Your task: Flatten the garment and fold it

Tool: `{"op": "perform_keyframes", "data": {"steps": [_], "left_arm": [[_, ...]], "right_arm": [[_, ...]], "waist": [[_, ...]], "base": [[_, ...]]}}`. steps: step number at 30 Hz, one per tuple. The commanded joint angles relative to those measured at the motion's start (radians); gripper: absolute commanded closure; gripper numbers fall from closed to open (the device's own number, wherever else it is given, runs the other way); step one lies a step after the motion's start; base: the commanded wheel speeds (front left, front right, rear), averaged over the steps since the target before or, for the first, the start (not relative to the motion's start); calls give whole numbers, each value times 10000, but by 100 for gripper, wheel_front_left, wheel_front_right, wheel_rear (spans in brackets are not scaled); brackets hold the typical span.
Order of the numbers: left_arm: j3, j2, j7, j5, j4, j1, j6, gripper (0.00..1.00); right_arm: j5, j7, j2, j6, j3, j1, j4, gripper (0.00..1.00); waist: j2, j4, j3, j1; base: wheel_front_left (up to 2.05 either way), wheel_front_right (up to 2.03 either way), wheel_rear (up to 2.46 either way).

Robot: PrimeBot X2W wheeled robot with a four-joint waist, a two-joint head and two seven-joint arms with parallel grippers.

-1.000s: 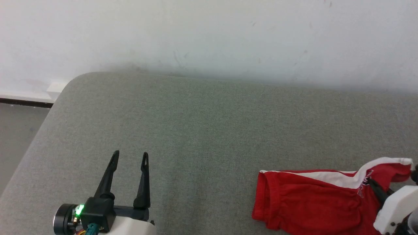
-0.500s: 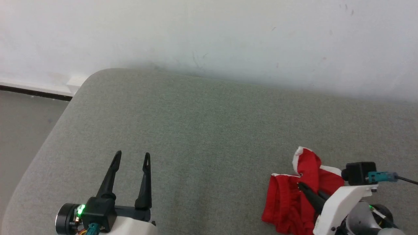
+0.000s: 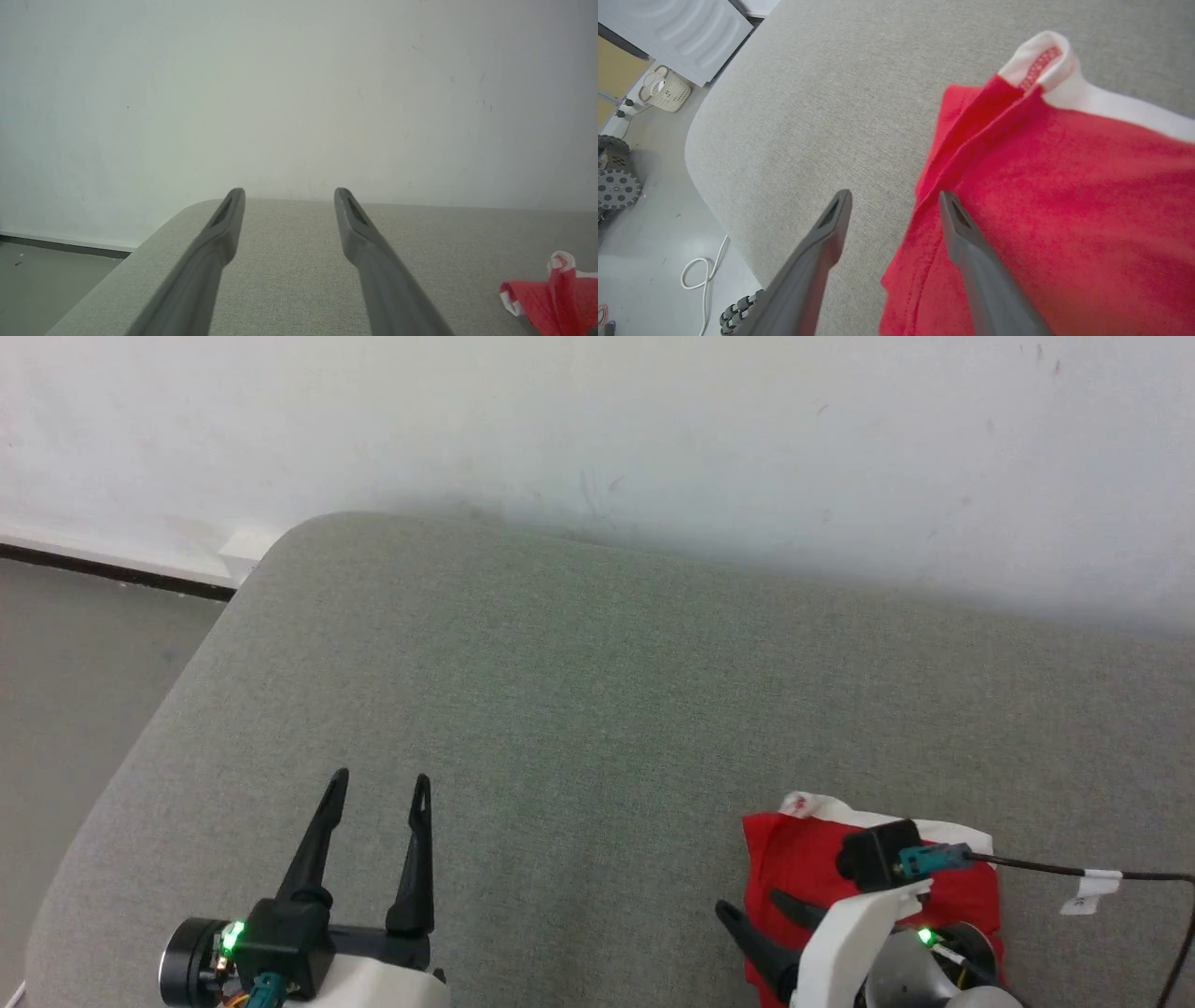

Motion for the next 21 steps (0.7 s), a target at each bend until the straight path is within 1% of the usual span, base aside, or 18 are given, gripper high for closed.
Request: {"op": "perform_keyframes", "data": {"steps": [1, 4, 6, 10, 12, 14, 15, 19, 21], "left_arm": [[63, -73, -47, 97, 31, -19, -29, 0], [73, -105, -47, 108, 42, -29, -33, 0], [80, -130, -47, 120, 47, -23, -48, 0], [119, -160, -47, 140, 31, -22, -80, 0], [161, -173, -47, 117, 22, -41, -108, 0], [191, -207, -47, 71, 12, -49, -137, 0], [207, -225, -47, 49, 8, -51, -149, 0], [250, -283, -47, 20, -6, -52, -201, 0], [287, -311, -47, -2, -22, -58, -221, 0]], "right_arm": [[200, -110, 22, -7, 337, -228, -56, 0], [302, -278, -24, -7, 553, -400, -186, 0], [225, -526, -256, -7, 743, -659, -378, 0], [-233, -1320, -1062, -7, 852, -1395, -728, 0], [-745, -1872, -1678, -7, 792, -1854, -815, 0], [-1617, -2524, -2346, -7, 584, -2268, -787, 0], [-1945, -2883, -2570, -7, 458, -2419, -771, 0], [-2756, -4214, -3129, -7, -294, -2635, -753, 0], [-2916, -4751, -3141, -7, -932, -2474, -723, 0]], "waist": [[-1, -73, -11, 0], [-1, -166, -39, 0], [-1, -281, -87, 0], [-1, -575, -171, 0], [-1, -754, -202, 0], [-1, -922, -222, 0], [-1, -1006, -228, 0], [-1, -1326, -207, 0], [-1, -1463, -162, 0]], "base": [[0, 0, 0], [0, 0, 0], [0, 0, 0], [0, 0, 0], [0, 0, 0], [0, 0, 0], [0, 0, 0], [0, 0, 0], [0, 0, 0]]}}
